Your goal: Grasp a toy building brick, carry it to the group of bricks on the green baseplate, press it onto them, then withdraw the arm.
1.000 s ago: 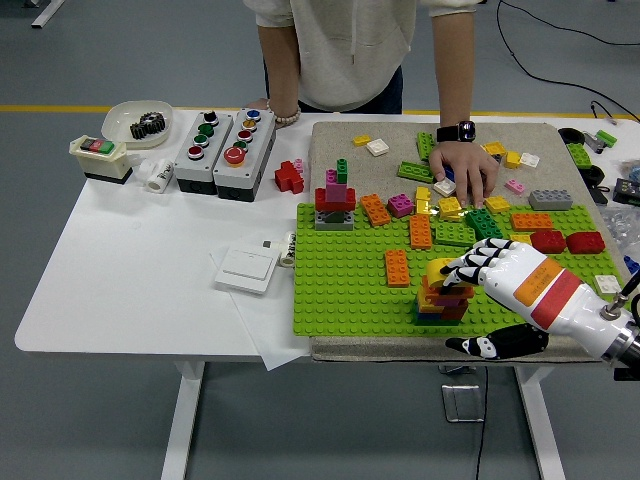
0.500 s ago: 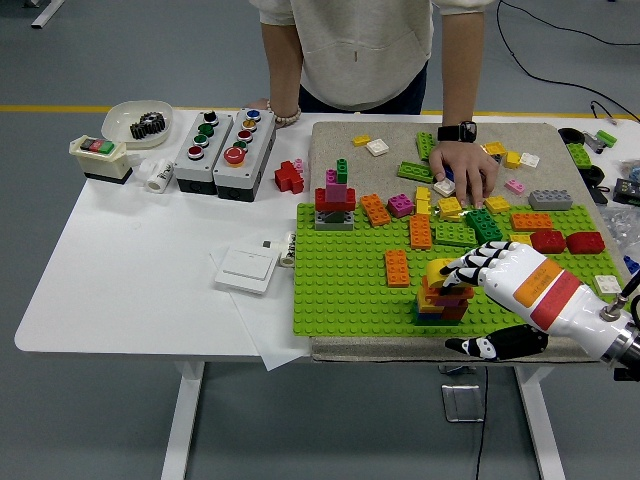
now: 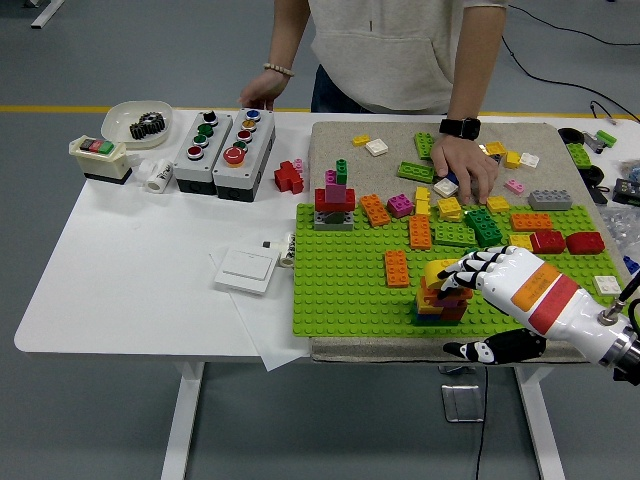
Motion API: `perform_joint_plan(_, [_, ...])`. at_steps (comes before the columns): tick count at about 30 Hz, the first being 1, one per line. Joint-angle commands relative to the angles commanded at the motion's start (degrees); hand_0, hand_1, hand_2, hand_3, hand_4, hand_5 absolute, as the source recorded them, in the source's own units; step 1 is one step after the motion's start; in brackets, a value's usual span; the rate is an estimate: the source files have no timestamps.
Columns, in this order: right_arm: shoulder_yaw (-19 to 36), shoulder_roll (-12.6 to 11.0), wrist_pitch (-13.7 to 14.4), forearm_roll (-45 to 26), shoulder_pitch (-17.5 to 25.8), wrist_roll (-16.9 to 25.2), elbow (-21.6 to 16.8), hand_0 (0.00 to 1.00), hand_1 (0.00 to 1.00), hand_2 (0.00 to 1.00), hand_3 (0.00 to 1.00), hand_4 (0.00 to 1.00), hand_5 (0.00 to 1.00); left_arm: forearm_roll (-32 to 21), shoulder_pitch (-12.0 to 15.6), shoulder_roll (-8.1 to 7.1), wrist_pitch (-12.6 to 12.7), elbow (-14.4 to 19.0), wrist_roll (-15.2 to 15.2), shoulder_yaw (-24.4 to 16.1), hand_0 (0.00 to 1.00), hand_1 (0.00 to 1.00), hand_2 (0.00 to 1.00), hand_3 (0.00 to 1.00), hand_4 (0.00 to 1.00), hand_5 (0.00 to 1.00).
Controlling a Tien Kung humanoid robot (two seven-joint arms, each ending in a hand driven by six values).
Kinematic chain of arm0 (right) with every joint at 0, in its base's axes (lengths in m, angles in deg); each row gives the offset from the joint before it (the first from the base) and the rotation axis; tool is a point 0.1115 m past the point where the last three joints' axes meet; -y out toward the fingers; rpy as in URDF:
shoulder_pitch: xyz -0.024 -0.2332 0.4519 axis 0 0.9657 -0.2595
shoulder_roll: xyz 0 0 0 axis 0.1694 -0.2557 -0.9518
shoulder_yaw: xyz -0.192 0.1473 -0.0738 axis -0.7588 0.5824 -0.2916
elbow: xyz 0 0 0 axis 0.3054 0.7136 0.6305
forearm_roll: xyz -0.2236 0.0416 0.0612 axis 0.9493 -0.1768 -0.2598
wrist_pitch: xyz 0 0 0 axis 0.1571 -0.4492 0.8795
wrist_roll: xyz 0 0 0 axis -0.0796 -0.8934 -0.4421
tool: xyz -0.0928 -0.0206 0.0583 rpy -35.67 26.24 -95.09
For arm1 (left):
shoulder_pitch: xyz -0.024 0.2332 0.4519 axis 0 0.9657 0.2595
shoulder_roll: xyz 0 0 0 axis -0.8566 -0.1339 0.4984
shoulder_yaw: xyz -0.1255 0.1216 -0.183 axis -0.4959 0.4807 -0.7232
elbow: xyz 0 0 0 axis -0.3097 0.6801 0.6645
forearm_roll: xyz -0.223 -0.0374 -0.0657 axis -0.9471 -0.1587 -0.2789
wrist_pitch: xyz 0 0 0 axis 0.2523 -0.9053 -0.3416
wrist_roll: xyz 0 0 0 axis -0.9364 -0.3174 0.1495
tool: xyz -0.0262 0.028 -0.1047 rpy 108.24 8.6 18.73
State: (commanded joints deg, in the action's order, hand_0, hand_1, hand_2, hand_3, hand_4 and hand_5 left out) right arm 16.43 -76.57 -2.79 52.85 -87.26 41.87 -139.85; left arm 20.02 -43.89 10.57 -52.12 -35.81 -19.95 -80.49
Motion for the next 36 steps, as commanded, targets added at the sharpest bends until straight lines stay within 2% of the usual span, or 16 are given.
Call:
perform_joint_plan(20, [2.3,-0.1,2.1,-1.3,0.5,0.4,-2.3,0.504,0.571,0.685,0.604,0.910,0.593,0.9,0.5,0.06,-0.2,-0.1,-0.2,-0.5,0.758,0.768,0.735,0.586,0.649,0.661])
perform_joint_plan(23, [3.5,0.1,3.2,-2.7,0.6,0.4,-2.3,0.504,0.571,0.685,0.604,0.910,0.593,1.0,0.7,0.08,-0.2,-0.1,-0.2,-0.5,0.758,0.768,0.735,0.586,0.649,0.661])
perform_joint_plan(24, [4.0,0.2,3.7,-4.0,0.7,0.3,-2.1,0.594,0.610,0.702,0.619,0.909,0.594,1.0,0.7,0.08,-0.2,-0.1,-0.2,-0.6,0.758,0.768,0.735,0.587,0.649,0.661])
perform_joint_plan(26, [5.0,0.4,4.8,-5.9,0.5,0.0,-1.8,0.594,0.610,0.702,0.619,0.909,0.594,1.1,0.8,0.08,-0.2,-0.1,-0.3,-0.6,0.758,0.768,0.735,0.587,0.649,0.661])
perform_joint_plan(29, [6.5,0.7,6.2,-12.4,-0.2,-0.3,-1.1,0.594,0.610,0.702,0.619,0.909,0.594,1.1,0.9,0.06,-0.2,-0.1,-0.2,-0.6,0.758,0.768,0.735,0.587,0.649,0.661])
perform_joint_plan(30, [6.9,0.9,6.5,-15.0,-0.5,-0.4,-0.8,0.751,0.704,0.760,0.692,0.912,0.590,1.1,1.0,0.05,-0.2,-0.2,-0.2,-0.7,0.758,0.766,0.734,0.587,0.649,0.662])
perform_joint_plan(35, [8.1,1.3,7.3,-26.7,-2.6,-0.7,0.0,0.751,0.704,0.760,0.692,0.912,0.590,1.2,1.1,0.03,-0.2,-0.3,-0.2,-0.7,0.758,0.766,0.734,0.587,0.649,0.662])
perform_joint_plan(36, [8.4,1.4,7.2,-28.9,-3.2,-1.1,0.2,0.813,0.765,0.810,0.799,0.922,0.593,1.0,1.1,0.02,-0.1,-0.3,-0.2,-0.6,0.756,0.768,0.731,0.587,0.649,0.661])
